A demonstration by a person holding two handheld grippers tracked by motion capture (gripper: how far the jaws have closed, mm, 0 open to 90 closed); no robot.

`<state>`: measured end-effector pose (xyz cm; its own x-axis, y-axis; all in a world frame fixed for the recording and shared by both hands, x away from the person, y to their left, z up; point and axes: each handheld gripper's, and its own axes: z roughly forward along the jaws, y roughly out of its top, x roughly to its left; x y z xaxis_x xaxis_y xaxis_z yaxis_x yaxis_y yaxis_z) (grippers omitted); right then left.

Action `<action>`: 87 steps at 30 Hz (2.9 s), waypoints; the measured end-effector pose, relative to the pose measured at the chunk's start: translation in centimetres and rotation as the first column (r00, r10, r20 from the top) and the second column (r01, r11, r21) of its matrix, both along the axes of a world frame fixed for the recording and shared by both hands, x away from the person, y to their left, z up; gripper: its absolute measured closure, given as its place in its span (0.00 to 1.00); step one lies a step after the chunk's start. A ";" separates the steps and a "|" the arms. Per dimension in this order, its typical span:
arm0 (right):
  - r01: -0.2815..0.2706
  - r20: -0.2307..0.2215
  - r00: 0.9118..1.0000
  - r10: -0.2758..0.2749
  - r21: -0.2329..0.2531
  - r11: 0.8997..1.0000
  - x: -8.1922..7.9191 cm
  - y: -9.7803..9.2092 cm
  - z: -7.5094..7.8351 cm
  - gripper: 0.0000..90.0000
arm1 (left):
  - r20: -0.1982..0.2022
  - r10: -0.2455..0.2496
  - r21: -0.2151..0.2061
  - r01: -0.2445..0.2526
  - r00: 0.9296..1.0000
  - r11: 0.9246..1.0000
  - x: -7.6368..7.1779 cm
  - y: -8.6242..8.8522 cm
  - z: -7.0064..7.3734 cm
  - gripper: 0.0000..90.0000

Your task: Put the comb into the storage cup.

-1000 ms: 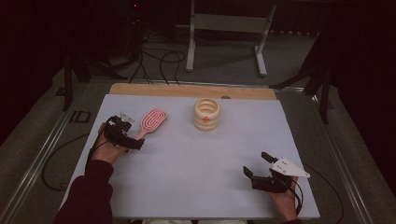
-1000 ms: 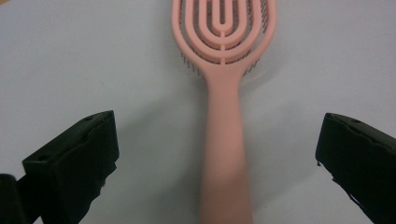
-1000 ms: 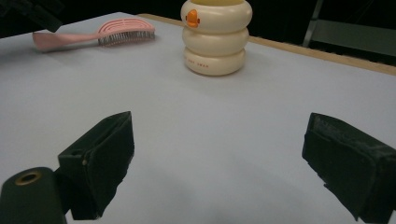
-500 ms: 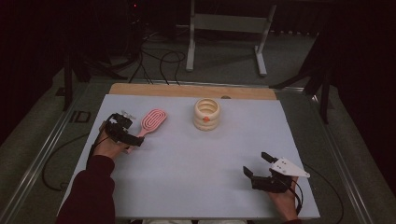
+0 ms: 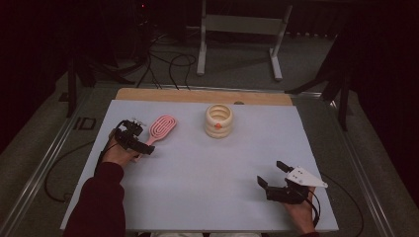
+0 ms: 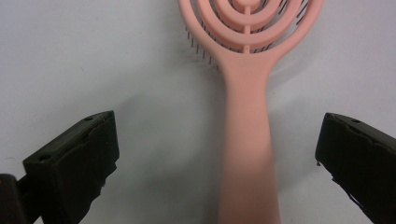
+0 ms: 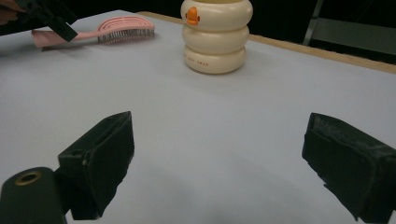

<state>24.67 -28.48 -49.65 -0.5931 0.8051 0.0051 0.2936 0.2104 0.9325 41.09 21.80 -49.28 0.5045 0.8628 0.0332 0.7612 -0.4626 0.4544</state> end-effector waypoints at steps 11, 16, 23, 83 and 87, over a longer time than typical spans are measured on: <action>0.001 0.000 1.000 -0.001 -0.002 1.000 0.0 0.0 0.0 0.10 | -0.007 0.032 0.050 -0.032 0.999 0.998 0.6 -0.8 -0.8 0.16; 0.002 -0.001 1.000 -0.002 -0.004 1.000 0.0 0.0 0.0 0.10 | 0.012 0.030 0.055 -0.031 0.999 0.998 0.7 -1.2 -0.8 0.27; 0.002 -0.002 1.000 -0.002 -0.006 1.000 0.0 0.0 0.0 0.10 | 0.021 0.034 0.059 -0.035 0.999 0.998 1.2 -1.9 -0.8 0.45; -0.004 -0.005 1.000 0.004 -0.008 1.000 0.1 0.0 -0.1 0.10 | 0.092 -0.050 0.024 0.048 0.994 0.999 -0.5 -3.3 3.0 0.77; -0.005 -0.008 1.000 0.005 -0.008 1.000 0.1 0.1 -0.1 0.10 | 0.114 -0.066 0.021 0.064 0.991 0.998 -1.1 -3.5 3.5 0.77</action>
<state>24.77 -28.43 -49.72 -0.5970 0.8023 0.0031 0.2999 0.2195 0.9284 40.04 18.27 -45.76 0.5512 0.8273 0.1088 0.6727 -0.5177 0.5286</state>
